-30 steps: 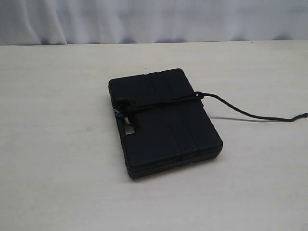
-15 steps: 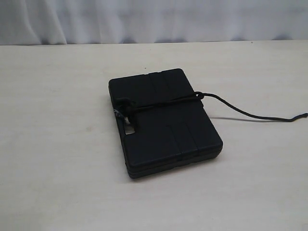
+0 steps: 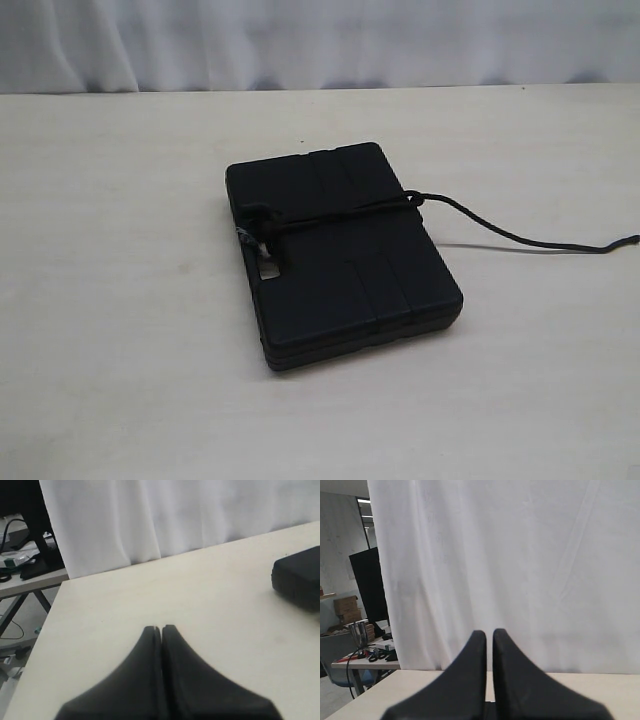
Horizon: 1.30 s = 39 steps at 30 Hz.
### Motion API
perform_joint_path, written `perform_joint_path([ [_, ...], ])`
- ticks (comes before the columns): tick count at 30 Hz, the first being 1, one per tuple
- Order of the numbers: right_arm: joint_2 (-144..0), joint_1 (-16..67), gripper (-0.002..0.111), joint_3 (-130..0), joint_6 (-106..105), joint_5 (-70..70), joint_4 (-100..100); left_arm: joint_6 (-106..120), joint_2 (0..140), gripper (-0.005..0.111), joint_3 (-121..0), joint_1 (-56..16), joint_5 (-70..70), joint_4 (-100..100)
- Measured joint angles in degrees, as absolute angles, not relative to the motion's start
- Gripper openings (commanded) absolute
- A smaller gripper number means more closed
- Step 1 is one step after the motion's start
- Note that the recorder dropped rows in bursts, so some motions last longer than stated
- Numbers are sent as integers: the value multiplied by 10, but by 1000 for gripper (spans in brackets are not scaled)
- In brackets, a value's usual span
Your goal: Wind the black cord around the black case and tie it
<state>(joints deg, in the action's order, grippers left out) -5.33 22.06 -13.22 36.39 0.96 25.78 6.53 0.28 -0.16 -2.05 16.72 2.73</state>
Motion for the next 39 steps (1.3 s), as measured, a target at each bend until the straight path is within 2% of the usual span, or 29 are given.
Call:
perform_joint_path([
  [33, -53, 221, 4, -132, 364, 10, 258, 75, 3, 0, -2, -20, 174, 26],
  [39, -7, 221, 4, -64, 289, 0, 255, 75, 3, 0, -2, -20, 174, 26],
])
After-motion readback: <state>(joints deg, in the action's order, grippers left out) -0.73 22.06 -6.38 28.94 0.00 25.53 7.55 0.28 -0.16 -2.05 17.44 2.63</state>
